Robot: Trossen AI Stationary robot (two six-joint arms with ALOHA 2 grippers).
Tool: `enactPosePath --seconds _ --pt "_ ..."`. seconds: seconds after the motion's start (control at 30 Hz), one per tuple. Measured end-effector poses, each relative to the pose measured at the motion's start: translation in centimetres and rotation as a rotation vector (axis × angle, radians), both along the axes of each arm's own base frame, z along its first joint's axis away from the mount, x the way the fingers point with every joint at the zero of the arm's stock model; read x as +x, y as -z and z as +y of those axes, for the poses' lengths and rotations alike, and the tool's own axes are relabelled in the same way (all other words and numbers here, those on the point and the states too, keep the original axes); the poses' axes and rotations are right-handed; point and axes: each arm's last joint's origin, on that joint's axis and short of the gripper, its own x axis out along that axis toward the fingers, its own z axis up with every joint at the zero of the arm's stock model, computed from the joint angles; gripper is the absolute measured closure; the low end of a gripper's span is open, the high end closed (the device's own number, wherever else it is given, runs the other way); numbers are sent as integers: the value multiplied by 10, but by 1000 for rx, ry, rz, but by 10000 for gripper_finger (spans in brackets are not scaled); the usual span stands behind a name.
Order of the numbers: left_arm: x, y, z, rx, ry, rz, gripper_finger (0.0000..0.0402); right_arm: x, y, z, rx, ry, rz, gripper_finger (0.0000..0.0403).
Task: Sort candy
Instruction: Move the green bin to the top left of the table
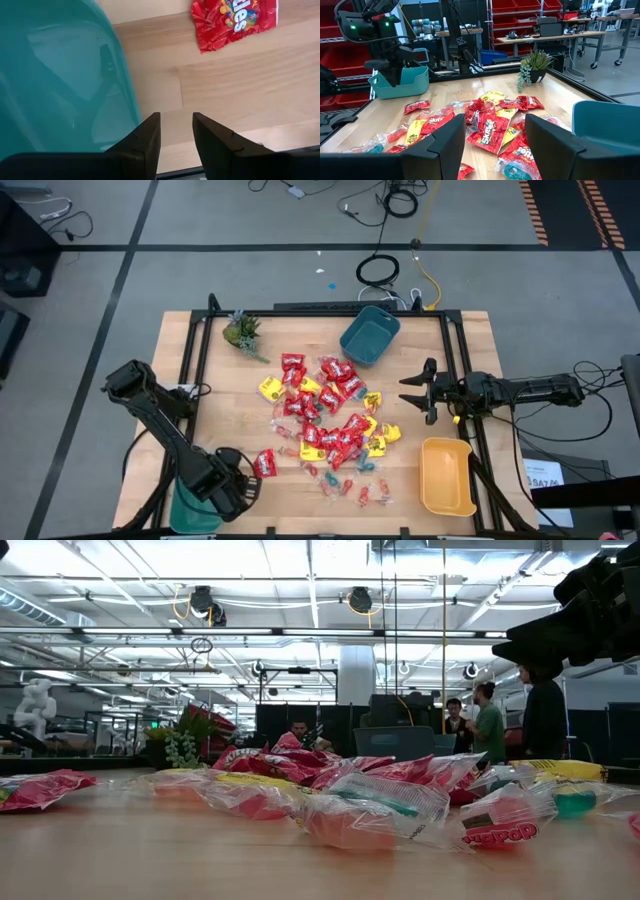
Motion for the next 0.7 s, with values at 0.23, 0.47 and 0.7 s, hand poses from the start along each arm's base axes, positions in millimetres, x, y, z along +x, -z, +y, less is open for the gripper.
enactPosePath --seconds 0.23,0.47,0.7 --pt "-3 0 2 23 2 28 279 0 0 0 0 0 0 206" --pt "-6 1 5 38 5 73 279 0 0 0 0 0 0 206" --pt "-7 3 3 43 11 82 279 0 0 0 0 0 0 206"
